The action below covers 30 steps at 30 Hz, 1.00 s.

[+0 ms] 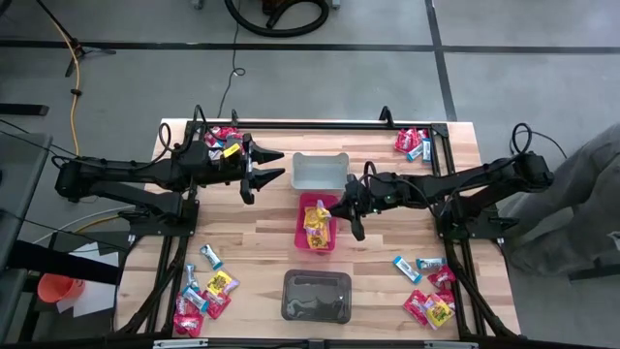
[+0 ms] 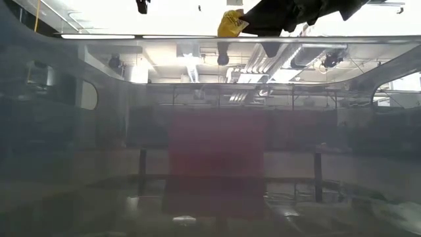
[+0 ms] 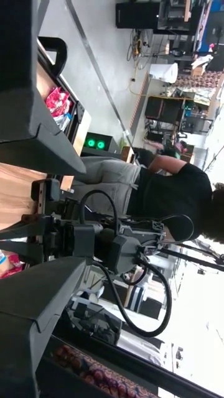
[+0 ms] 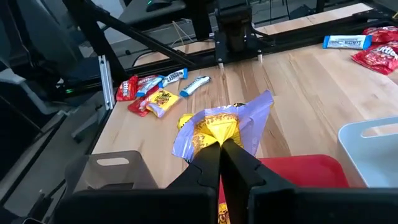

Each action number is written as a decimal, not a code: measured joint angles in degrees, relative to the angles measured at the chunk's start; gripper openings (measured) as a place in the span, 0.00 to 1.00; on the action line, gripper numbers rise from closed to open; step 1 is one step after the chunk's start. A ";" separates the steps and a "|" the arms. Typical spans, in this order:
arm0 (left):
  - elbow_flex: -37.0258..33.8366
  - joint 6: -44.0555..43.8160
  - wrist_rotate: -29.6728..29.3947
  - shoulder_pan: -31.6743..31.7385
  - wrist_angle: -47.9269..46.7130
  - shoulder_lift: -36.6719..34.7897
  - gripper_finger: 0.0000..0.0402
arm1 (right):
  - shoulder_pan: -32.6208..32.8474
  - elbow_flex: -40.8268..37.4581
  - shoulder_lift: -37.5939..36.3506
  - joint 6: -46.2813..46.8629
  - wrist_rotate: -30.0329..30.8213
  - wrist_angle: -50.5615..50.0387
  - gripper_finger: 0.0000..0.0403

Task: Sort candy
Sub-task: Put the yellow candy into the red bin

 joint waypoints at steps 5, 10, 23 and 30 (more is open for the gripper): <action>0.00 0.02 0.00 0.00 0.00 0.00 0.54 | 0.00 -0.01 0.00 2.70 0.14 -1.68 0.00; -0.01 0.03 0.00 0.01 0.01 -0.01 0.54 | -0.04 0.00 0.00 6.41 1.62 -4.37 0.11; -0.02 0.04 0.00 0.02 0.02 0.00 0.54 | -0.04 0.00 0.00 6.61 1.48 -4.53 0.65; -0.02 0.11 0.00 0.02 0.00 -0.01 0.54 | -0.04 0.11 0.08 2.57 1.48 -2.78 0.71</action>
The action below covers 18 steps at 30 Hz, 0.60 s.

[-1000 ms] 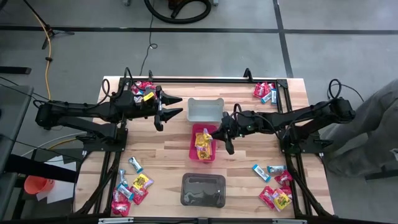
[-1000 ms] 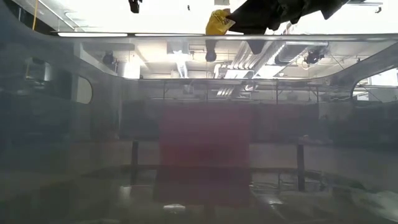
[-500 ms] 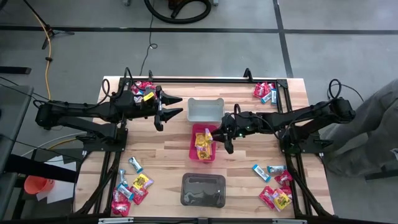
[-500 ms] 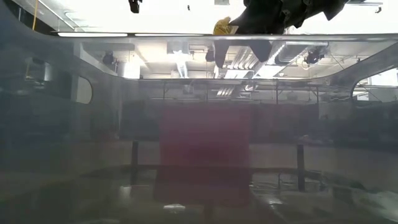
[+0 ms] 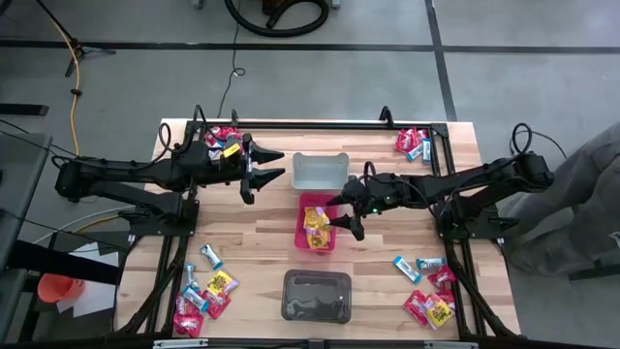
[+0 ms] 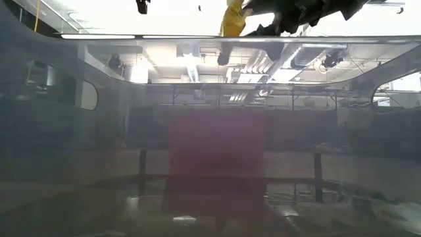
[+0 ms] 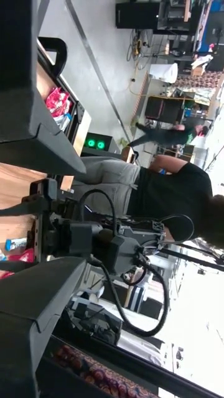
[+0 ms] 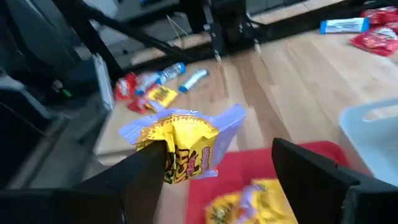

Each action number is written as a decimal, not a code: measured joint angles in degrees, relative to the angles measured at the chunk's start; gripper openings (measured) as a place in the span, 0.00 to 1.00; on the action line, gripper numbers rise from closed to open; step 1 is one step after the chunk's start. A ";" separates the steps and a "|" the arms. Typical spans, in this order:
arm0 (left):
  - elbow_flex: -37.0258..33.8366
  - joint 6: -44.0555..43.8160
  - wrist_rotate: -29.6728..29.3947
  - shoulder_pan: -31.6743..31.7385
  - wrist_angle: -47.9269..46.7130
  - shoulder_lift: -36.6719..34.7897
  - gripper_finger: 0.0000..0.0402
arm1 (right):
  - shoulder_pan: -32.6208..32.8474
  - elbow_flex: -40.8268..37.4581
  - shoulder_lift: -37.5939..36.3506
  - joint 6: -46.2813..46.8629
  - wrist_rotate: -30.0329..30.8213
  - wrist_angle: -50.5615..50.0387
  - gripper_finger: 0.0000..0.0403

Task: Sort candy
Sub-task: Put the yellow candy into the red bin

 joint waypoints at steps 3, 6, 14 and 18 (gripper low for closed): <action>0.00 0.00 0.00 0.00 0.00 0.00 0.54 | -0.11 -0.06 0.44 -0.52 2.91 -3.86 0.71; -0.02 0.00 -0.02 0.00 -0.02 0.01 0.54 | -0.13 -0.07 0.40 -0.11 4.34 -1.80 0.71; -0.02 0.00 -0.07 -0.01 -0.14 0.01 0.54 | -0.05 0.72 2.76 -0.73 3.91 -1.78 0.71; -0.02 0.00 -0.07 0.00 -0.42 0.00 0.54 | 0.41 5.05 5.64 -3.82 2.31 -4.76 0.71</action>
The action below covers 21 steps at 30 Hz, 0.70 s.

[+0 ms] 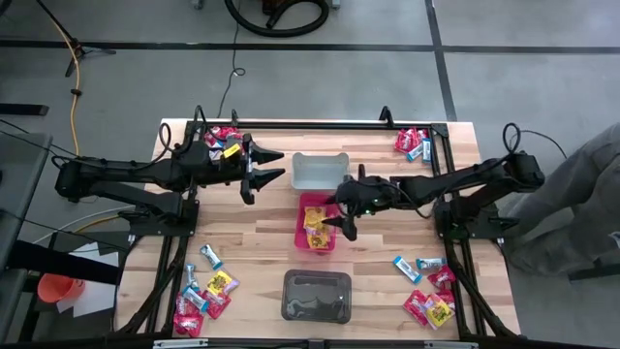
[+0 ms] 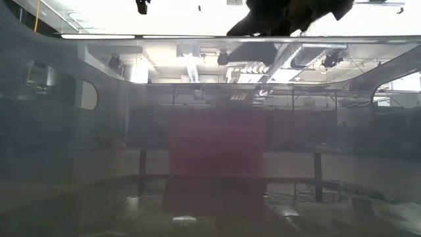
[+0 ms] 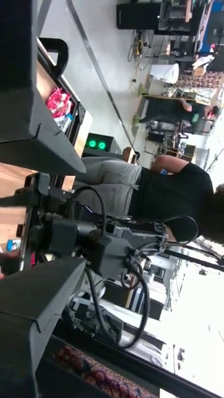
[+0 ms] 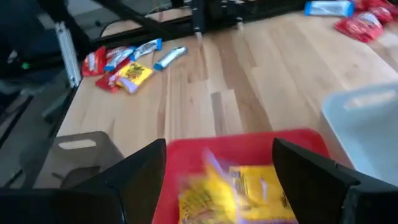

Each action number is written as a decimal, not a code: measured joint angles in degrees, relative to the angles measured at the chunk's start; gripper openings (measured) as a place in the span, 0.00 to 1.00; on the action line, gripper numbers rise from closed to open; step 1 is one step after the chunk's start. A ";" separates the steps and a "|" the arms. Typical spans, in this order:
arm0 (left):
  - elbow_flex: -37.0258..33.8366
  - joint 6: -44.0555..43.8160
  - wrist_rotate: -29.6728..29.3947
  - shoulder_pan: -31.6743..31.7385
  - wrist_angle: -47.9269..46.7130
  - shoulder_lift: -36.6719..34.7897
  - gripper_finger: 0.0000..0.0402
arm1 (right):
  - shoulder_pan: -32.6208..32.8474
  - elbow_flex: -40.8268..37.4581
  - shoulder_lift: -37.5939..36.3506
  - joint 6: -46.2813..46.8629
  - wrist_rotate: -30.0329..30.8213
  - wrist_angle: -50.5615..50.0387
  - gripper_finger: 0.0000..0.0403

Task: Sort candy
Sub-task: Put the yellow candy into the red bin

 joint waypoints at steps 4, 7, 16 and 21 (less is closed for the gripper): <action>0.00 -0.02 0.01 -0.01 -0.27 0.01 0.54 | -0.08 4.82 2.01 -2.50 0.84 -1.39 0.71; 0.00 -0.13 0.02 0.00 -0.31 0.01 0.54 | -0.83 7.93 2.78 -4.15 0.91 -8.08 0.71; 0.00 -1.10 2.89 -0.04 -3.65 0.01 0.54 | -1.85 14.02 -0.01 -3.69 0.30 -31.52 0.71; 0.48 -4.78 3.29 -0.26 -8.39 0.00 0.53 | -0.54 12.09 -5.24 0.88 0.42 -44.93 0.71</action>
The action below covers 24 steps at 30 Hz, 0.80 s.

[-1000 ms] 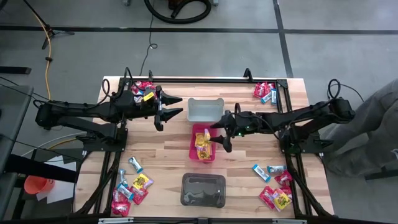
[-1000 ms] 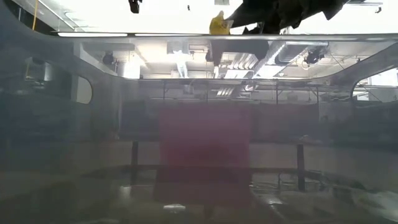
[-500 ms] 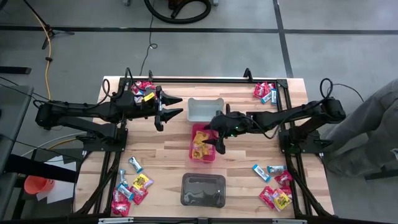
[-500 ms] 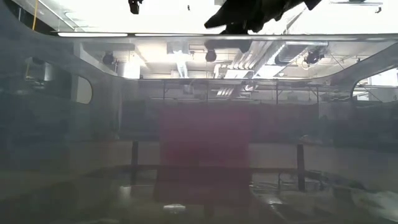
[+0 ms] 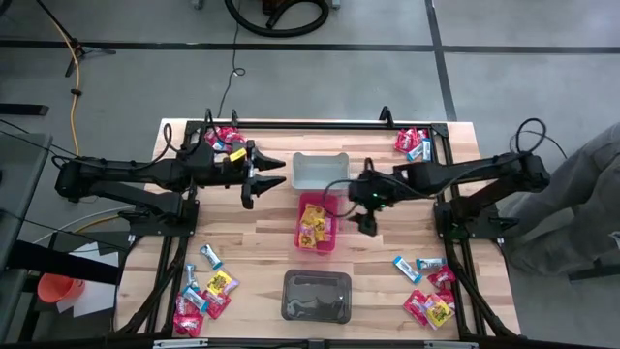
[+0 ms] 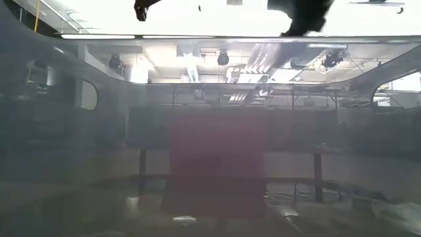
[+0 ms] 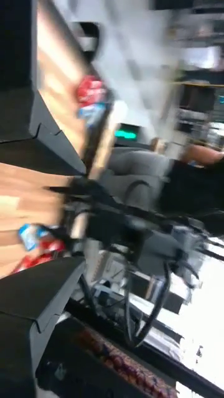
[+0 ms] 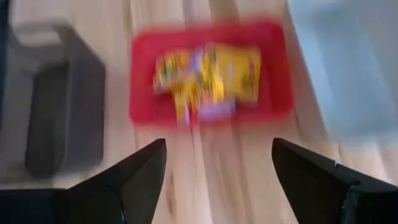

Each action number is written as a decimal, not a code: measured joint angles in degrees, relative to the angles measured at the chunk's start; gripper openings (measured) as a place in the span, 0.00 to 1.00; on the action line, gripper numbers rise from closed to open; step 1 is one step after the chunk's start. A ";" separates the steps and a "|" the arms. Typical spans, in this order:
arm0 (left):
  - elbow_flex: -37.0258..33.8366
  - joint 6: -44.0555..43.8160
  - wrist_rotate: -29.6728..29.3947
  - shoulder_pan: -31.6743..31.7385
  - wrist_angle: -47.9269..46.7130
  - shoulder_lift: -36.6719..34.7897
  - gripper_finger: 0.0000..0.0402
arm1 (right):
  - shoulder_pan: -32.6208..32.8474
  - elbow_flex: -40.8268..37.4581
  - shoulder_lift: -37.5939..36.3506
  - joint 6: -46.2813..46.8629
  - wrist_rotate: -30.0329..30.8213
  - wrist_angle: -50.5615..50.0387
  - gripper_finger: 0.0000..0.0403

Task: Sort candy
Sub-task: Put the yellow candy into the red bin

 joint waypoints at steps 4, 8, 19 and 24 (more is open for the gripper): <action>7.78 -1.72 0.47 -3.30 -24.61 3.29 0.51 | 2.03 -4.26 -6.34 5.33 3.27 -4.24 0.71; 17.40 -3.91 0.40 -9.87 -45.96 10.35 0.50 | 3.20 -9.52 -13.44 11.80 7.90 -4.68 0.71; 19.02 -46.11 0.50 -30.44 -70.54 26.90 0.50 | 3.16 -18.03 -26.16 22.42 12.85 -4.16 0.71; 16.31 -61.33 7.43 -38.02 -66.23 32.67 0.50 | 3.14 -18.10 -26.85 21.79 12.91 -4.00 0.71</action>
